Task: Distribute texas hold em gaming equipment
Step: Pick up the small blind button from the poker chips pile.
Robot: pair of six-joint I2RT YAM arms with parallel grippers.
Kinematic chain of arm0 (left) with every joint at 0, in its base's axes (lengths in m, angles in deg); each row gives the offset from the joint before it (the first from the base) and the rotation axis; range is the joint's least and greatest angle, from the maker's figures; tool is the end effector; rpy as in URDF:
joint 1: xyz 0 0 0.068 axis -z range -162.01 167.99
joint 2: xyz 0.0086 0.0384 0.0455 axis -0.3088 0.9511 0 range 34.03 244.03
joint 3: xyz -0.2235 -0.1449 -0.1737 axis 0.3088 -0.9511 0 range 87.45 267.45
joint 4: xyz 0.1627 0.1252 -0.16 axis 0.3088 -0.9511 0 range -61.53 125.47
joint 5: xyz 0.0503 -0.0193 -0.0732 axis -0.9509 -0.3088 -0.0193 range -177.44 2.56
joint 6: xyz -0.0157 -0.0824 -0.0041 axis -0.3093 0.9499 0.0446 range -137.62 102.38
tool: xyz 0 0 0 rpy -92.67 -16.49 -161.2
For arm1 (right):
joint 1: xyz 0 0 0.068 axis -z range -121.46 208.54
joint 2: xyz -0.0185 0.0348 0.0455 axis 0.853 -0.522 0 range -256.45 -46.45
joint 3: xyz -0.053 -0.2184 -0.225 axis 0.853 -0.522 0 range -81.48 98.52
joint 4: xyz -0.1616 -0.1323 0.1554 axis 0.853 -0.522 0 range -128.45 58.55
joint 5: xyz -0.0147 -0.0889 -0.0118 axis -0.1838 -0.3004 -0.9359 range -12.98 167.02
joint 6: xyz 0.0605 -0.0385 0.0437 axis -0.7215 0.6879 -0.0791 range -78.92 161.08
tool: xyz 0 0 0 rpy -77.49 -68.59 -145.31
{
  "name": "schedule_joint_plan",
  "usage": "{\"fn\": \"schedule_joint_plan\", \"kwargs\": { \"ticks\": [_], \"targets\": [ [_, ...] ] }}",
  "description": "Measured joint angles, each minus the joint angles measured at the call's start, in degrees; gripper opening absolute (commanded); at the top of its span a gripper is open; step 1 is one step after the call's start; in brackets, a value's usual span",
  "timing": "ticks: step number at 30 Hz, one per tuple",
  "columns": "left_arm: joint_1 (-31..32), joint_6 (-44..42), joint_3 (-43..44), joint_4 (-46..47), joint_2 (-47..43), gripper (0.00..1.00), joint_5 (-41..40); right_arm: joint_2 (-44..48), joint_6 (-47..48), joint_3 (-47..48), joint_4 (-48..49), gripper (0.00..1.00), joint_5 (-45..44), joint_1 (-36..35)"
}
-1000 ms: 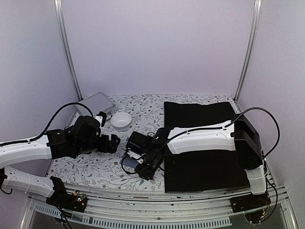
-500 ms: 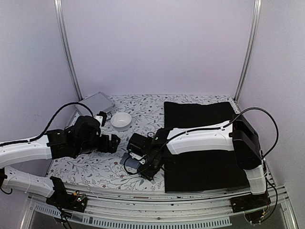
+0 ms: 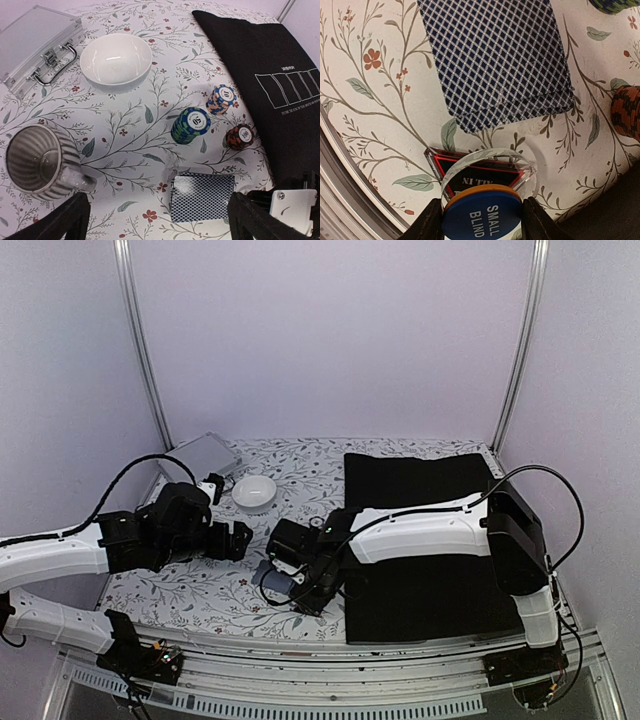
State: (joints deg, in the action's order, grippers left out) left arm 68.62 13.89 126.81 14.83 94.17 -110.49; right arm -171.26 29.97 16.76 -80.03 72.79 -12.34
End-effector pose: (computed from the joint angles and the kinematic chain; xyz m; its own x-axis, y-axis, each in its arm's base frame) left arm 0.1624 -0.1525 0.2586 -0.6322 0.0125 -0.7747 0.2284 0.9584 -0.1710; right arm 0.1623 0.4517 0.1706 -0.4912 -0.8297 -0.2652 -0.8574 0.5142 -0.0206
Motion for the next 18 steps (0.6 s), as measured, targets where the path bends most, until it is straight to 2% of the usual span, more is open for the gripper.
{"fn": "schedule_joint_plan", "kwargs": {
  "ticks": [13, 18],
  "targets": [
    [0.0, -0.46, 0.0, 0.24, 0.98, 0.98, 0.02, 0.26, 0.09, 0.07, -0.26, 0.16, 0.55, 0.02],
    [0.0, -0.42, 0.0, 0.28, 1.31, 0.98, 0.37, 0.9, 0.48, 0.04, -0.15, 0.13, 1.62, 0.11]
  ]
}}
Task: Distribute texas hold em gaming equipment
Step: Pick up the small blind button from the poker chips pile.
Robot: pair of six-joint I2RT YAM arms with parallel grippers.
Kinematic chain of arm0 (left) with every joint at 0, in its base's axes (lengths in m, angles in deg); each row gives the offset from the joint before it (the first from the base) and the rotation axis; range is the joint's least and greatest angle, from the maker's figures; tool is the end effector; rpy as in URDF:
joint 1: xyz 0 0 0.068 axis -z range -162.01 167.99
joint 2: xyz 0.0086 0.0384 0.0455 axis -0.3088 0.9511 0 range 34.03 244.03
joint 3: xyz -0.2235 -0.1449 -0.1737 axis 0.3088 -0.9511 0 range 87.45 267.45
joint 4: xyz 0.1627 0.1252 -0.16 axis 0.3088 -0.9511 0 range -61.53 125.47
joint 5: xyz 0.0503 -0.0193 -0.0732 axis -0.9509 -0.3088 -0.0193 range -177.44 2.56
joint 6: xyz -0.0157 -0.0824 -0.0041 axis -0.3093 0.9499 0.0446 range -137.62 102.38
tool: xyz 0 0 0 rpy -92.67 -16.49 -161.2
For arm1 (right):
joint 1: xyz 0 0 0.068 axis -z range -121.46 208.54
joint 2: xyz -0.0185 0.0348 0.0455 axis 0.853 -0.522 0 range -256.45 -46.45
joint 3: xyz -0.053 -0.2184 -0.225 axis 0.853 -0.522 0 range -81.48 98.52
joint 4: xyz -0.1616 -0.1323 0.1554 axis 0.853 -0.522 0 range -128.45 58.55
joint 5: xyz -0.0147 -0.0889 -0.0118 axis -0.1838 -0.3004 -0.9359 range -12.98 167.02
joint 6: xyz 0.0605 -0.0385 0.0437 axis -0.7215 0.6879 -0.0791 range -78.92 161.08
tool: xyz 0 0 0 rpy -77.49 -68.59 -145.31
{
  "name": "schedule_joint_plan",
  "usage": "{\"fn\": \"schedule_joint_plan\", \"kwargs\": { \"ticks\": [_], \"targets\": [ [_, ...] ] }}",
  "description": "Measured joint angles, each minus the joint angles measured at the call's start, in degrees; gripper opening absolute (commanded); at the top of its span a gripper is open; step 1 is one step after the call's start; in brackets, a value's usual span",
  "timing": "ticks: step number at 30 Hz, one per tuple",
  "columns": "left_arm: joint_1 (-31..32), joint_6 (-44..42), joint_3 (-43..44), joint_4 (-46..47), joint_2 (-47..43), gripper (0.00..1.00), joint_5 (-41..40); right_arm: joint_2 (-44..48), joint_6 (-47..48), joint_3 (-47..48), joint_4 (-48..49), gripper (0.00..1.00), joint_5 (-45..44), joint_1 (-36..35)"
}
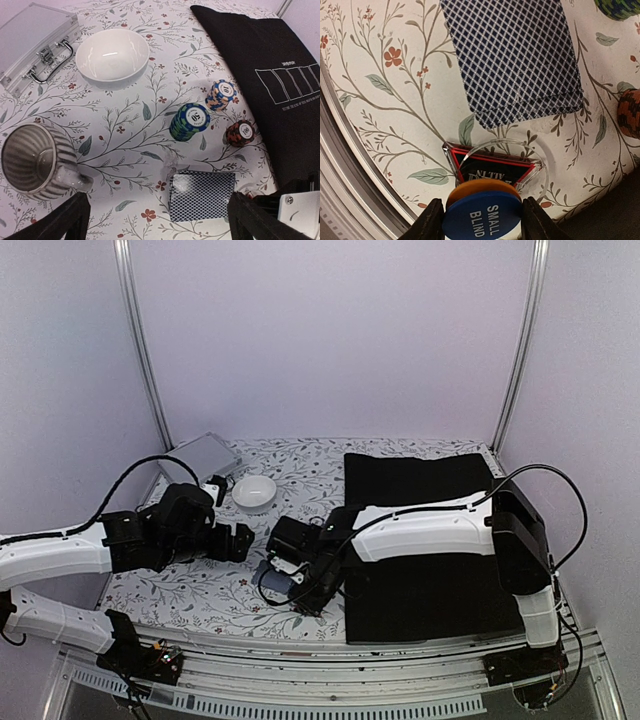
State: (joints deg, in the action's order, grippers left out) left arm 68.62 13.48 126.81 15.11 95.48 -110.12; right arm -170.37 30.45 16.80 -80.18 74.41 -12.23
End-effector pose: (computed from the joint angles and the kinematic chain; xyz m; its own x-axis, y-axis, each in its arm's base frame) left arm 0.1646 -0.1558 0.2544 -0.6418 0.0310 -0.7662 0.2351 0.9590 -0.1582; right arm 0.1608 0.4510 0.1777 -0.4851 -0.8308 -0.2729 -0.8645 0.5026 0.0066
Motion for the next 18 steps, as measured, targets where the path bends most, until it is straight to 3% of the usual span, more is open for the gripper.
{"fn": "schedule_joint_plan", "kwargs": {
  "ticks": [9, 18],
  "targets": [
    [0.0, 5.18, -7.02, 8.46, -2.12, 0.92, 9.55, 4.28, 0.07, -3.26, 2.82, 0.12, 2.99, 2.23],
    [2.36, 6.99, -8.33, 12.2, -1.66, 0.9, 12.76, 8.92, -0.55, -8.98, 4.2, 0.1, 3.37, 6.34]
  ]
}}
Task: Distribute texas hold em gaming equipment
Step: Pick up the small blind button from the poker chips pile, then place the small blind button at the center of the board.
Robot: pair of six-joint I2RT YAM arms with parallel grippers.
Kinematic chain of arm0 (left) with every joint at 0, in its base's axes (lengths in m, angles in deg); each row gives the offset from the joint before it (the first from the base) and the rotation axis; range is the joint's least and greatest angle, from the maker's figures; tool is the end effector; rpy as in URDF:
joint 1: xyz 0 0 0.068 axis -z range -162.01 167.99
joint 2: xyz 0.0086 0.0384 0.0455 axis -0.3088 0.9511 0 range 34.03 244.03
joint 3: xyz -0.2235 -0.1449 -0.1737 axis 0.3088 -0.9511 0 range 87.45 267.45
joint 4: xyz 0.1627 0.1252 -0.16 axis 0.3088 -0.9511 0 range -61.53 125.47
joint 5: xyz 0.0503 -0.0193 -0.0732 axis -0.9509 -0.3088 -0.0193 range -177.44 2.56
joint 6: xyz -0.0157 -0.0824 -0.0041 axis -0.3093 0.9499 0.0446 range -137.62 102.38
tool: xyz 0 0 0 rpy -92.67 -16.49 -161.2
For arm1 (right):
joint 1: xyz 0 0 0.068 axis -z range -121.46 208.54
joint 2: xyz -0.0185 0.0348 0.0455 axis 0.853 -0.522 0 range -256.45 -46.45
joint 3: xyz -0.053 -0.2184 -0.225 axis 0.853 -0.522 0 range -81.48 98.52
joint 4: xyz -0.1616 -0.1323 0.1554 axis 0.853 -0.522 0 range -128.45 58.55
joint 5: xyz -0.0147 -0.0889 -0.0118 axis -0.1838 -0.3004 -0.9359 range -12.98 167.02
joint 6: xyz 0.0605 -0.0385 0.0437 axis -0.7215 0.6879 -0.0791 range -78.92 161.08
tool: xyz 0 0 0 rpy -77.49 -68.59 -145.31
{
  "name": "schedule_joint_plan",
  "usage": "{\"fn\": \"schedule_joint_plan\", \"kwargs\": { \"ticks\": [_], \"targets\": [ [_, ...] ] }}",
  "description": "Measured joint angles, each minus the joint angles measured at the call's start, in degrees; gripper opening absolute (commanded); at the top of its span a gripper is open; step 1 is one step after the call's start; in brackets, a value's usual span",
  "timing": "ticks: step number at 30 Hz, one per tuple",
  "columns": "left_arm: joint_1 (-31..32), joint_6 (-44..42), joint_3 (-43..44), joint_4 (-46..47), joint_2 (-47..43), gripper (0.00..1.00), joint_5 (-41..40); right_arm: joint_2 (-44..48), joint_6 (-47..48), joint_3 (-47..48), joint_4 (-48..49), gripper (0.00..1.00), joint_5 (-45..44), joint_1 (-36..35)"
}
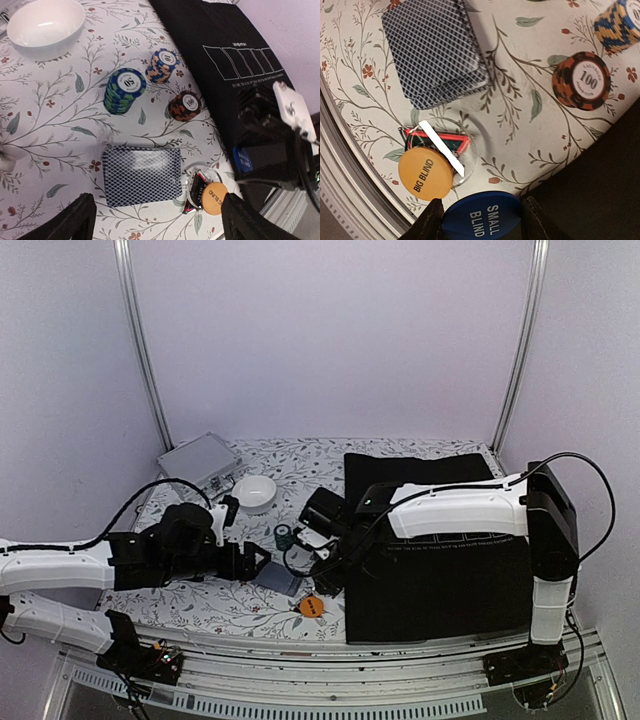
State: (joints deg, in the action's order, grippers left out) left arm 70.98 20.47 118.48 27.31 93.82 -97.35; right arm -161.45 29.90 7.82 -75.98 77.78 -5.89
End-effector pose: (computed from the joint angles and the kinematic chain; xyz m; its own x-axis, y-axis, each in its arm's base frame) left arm 0.1447 -0.1708 0.2291 -0.7188 -0.0560 -0.6930 0.3309 0.8491 -0.4117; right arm 0.1919 0.4036 0.2044 -0.5738 -0.7498 -0.3294 -0.8079 0.5841 0.0779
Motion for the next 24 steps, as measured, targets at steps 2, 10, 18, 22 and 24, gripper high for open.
{"fn": "schedule_joint_plan", "kwargs": {
  "ticks": [2, 10, 18, 22, 24],
  "targets": [
    [1.77, -0.22, 0.0, 0.28, 1.07, 0.9, 0.15, 1.36, -0.17, -1.46, -0.07, 0.09, -0.04, 1.2],
    [4.5, -0.79, 1.27, 0.39, 3.69, 0.93, -0.24, 8.72, 0.31, -6.69, 0.04, 0.08, -2.43, 10.75],
    [4.55, -2.08, 4.59, 1.33, 5.95, 0.91, -1.14, 12.72, 3.04, -9.07, -0.07, 0.04, -6.23, 30.91],
    [4.81, -2.86, 5.55, 2.97, 9.79, 0.86, 1.9, 12.79, 3.45, -9.2, -0.63, 0.04, -6.25, 31.67],
    [5.4, -2.93, 6.36, 3.06, 13.44, 0.79, 5.25, 13.46, 3.28, -10.25, -0.55, 0.04, -5.88, 30.53]
  ]
}}
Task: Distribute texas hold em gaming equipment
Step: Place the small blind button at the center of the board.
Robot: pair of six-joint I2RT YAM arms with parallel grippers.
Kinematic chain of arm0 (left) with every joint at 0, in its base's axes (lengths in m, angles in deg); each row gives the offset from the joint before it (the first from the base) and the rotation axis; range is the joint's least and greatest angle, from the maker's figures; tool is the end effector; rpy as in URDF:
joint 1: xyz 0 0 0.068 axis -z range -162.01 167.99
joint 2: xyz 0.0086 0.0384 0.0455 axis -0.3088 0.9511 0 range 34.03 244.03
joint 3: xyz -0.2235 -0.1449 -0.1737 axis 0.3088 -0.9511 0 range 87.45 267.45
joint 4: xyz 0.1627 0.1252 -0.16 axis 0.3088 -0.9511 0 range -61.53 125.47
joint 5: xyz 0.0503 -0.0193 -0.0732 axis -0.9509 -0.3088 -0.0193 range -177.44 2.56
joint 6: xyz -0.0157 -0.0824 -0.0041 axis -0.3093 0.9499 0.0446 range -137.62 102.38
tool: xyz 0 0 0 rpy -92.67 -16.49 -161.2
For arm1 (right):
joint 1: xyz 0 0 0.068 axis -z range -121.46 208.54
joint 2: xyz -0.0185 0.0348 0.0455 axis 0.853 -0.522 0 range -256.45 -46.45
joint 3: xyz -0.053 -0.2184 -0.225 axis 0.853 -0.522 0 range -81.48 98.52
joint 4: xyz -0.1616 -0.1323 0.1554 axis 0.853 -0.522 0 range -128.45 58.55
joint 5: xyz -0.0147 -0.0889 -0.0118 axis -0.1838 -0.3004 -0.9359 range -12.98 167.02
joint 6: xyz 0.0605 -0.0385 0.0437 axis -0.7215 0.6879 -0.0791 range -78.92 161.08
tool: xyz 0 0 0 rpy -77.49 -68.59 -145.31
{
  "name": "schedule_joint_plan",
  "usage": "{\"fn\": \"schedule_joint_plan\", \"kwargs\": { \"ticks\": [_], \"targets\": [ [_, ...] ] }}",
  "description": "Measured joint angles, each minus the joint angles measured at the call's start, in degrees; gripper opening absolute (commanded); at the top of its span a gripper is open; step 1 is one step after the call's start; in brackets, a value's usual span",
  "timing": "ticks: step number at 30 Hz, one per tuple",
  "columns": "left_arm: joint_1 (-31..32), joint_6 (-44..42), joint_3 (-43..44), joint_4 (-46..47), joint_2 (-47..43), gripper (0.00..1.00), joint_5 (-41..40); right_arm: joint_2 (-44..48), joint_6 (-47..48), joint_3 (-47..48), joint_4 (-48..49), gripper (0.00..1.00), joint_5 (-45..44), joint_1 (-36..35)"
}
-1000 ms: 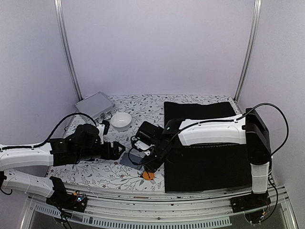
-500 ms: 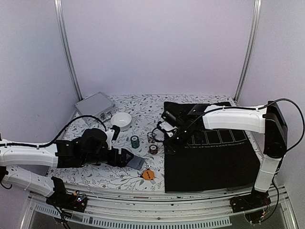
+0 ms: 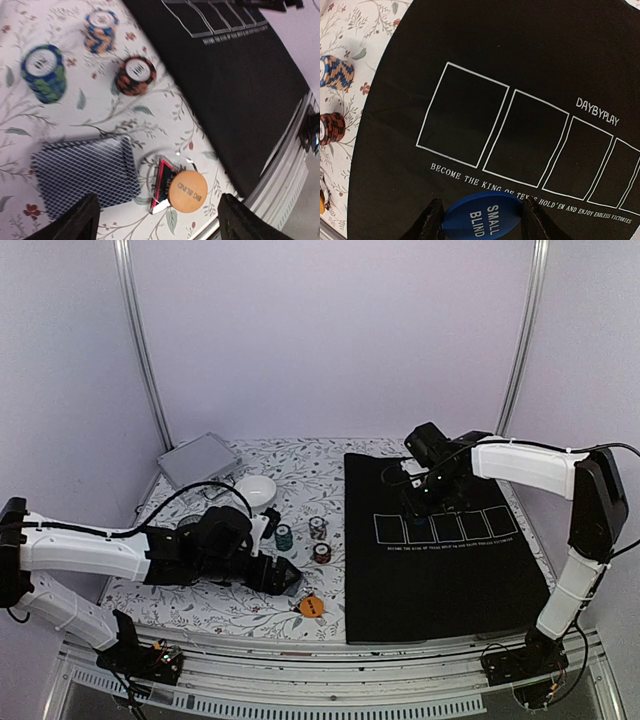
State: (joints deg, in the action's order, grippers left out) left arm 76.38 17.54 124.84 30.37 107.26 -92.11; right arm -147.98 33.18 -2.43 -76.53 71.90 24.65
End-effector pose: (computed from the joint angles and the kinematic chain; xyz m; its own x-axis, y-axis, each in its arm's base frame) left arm 0.1490 -0.2306 0.2201 -0.7510 0.1253 -0.6483 0.4698 0.7913 -0.3913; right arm 0.3245 0.2102 0.2438 -0.8325 -0.3941 -0.3894 -0.4165 0.9087 -0.0292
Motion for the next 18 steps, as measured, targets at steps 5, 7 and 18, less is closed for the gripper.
{"fn": "schedule_joint_plan", "kwargs": {
  "ticks": [5, 7, 18],
  "targets": [
    [2.03, 1.86, 0.94, -0.37, 7.91, 0.72, 9.77, 2.99, -1.46, -3.41, -0.31, 0.04, 1.07, -4.15],
    [2.82, 2.82, 0.94, -0.63, 8.79, 0.71, 11.28, 3.06, -2.05, -3.63, 0.0, 0.04, 1.42, -7.26],
    [12.94, -5.86, 13.7, -8.44, 14.51, 0.98, 3.69, 0.61, -3.58, -4.72, 1.49, 0.04, 5.2, -15.54]
  ]
}}
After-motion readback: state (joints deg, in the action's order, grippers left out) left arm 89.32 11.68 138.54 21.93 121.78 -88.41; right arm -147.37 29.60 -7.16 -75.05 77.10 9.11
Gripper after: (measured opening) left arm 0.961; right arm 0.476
